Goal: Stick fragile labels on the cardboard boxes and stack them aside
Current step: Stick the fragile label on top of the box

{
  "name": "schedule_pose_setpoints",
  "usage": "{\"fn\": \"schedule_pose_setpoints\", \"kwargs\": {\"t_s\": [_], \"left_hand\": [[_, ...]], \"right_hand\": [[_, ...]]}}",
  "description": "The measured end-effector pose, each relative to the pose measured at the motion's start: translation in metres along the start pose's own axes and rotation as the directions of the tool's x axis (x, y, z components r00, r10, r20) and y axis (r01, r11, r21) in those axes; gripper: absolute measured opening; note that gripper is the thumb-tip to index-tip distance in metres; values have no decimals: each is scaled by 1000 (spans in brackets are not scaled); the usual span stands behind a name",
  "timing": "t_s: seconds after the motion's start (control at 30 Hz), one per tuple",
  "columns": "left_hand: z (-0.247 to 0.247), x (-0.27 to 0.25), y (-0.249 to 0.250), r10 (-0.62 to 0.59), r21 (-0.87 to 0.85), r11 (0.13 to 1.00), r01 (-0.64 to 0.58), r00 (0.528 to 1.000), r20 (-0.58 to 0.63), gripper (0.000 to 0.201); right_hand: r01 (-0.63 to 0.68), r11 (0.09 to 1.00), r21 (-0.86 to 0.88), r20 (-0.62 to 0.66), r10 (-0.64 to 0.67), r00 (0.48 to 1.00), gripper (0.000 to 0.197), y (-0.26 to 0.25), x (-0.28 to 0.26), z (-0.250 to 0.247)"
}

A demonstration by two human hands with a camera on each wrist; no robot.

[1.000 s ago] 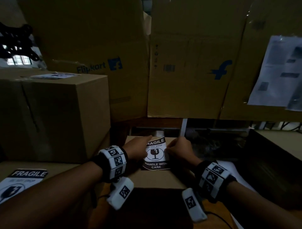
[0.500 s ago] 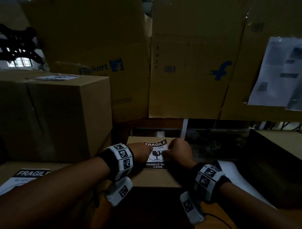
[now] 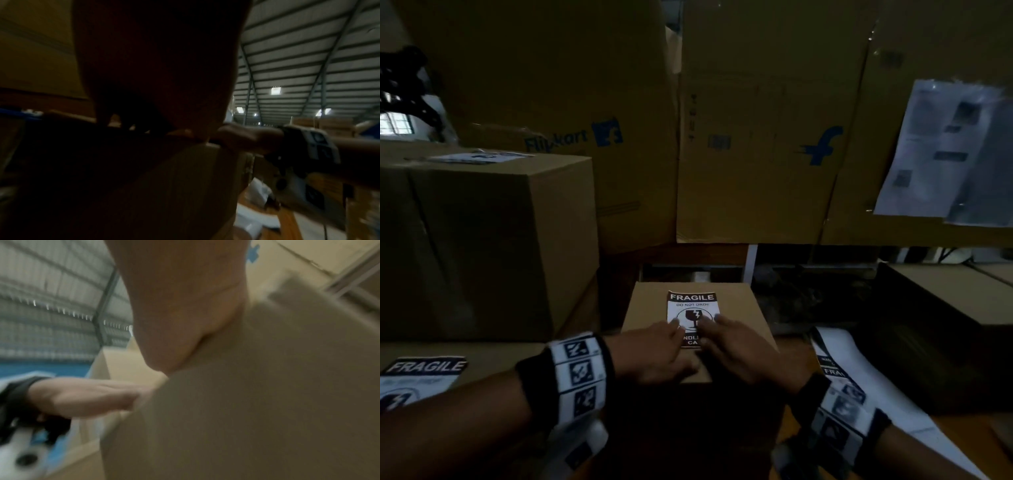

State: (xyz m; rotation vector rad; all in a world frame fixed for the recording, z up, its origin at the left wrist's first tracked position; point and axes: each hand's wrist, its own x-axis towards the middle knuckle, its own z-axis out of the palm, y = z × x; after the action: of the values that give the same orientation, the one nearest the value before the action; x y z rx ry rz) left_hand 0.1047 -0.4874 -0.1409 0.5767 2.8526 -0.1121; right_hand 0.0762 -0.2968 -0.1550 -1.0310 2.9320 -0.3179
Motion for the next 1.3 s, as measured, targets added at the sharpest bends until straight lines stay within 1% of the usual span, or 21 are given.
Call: {"fn": "schedule_pose_setpoints", "kwargs": {"t_s": [0.03, 0.07, 0.1, 0.13, 0.2, 0.27, 0.3, 0.37, 0.4, 0.47, 0.63, 0.73, 0.8, 0.87, 0.93, 0.97, 1.0, 1.1, 1.17, 1.23, 1.3], "left_hand": [[7, -7, 0, -5, -23, 1000, 6, 999, 49, 90], [9, -14, 1, -3, -39, 999, 6, 998, 66, 103], [12, -19, -2, 3, -57, 998, 0, 998, 62, 119], [11, -25, -3, 3, -76, 997, 3, 997, 80, 132], [8, -32, -7, -15, -74, 997, 24, 992, 124, 142], [1, -35, -6, -38, -76, 996, 51, 987, 159, 135], [-4, -35, -2, -57, -80, 994, 71, 985, 162, 123], [-18, -29, 6, -70, -118, 989, 86, 989, 129, 89], [-26, -23, 7, -63, -146, 986, 78, 993, 99, 81], [-42, -5, 8, -79, -146, 985, 87, 995, 58, 79], [-75, 39, 15, -20, -88, 995, 36, 984, 180, 65], [-74, 58, 14, -55, -81, 994, 74, 975, 216, 71], [-64, 65, 6, -111, -90, 987, 131, 974, 197, 86], [-50, 65, -3, -139, -120, 980, 159, 978, 157, 109], [-36, 61, -8, -112, -64, 991, 120, 986, 120, 149], [-32, 58, -10, -108, -55, 992, 115, 988, 114, 164], [-29, 56, -13, -120, -66, 990, 128, 987, 110, 171], [-29, 46, -18, -177, -101, 977, 190, 976, 127, 169], [-29, 39, -22, -163, -129, 975, 182, 975, 151, 157], [-34, 30, -20, -158, -103, 979, 177, 972, 172, 142], [-48, 19, -12, -162, -90, 979, 181, 969, 187, 128]], "right_hand": [[-7, 997, -77, 54, 11, 999, 79, 0, -4, 5], [-33, 990, -136, 94, 46, 994, 90, -1, -9, 6], [-69, 986, -150, 113, 87, 990, 89, 0, -13, 4], [-111, 984, -140, 118, 128, 985, 78, 1, -17, -1], [-177, 976, -128, 122, 192, 974, 63, 6, -23, -8], [-213, 965, -151, 125, 232, 965, 62, 10, -26, -11], [-219, 963, -159, 127, 239, 963, 63, 13, -26, -9], [-228, 961, -156, 131, 249, 960, 63, 12, -24, -6], [-232, 961, -151, 125, 251, 960, 64, 12, -23, -5], [-233, 963, -133, 103, 247, 963, 64, 12, -22, -2], [-214, 972, -93, 52, 219, 974, 61, 15, -26, 1], [-201, 977, -71, 35, 203, 978, 57, 16, -29, 0], [-188, 980, -63, 17, 189, 982, 56, 18, -31, 0], [-177, 983, -56, 5, 178, 984, 56, 20, -31, 0], [-167, 985, -44, 10, 168, 986, 56, 20, -31, -2], [-164, 986, -36, 13, 165, 986, 56, 20, -30, -3], [-160, 987, -23, 21, 161, 987, 56, 21, -30, -3], [-140, 990, -23, 108, 141, 984, 58, 25, -25, -12], [-121, 992, -38, 191, 126, 973, 57, 27, -16, -26], [-94, 994, -63, 237, 107, 966, 59, 26, -3, -43], [-111, 985, -131, 276, 144, 950, 75, 22, 11, -51]]}}
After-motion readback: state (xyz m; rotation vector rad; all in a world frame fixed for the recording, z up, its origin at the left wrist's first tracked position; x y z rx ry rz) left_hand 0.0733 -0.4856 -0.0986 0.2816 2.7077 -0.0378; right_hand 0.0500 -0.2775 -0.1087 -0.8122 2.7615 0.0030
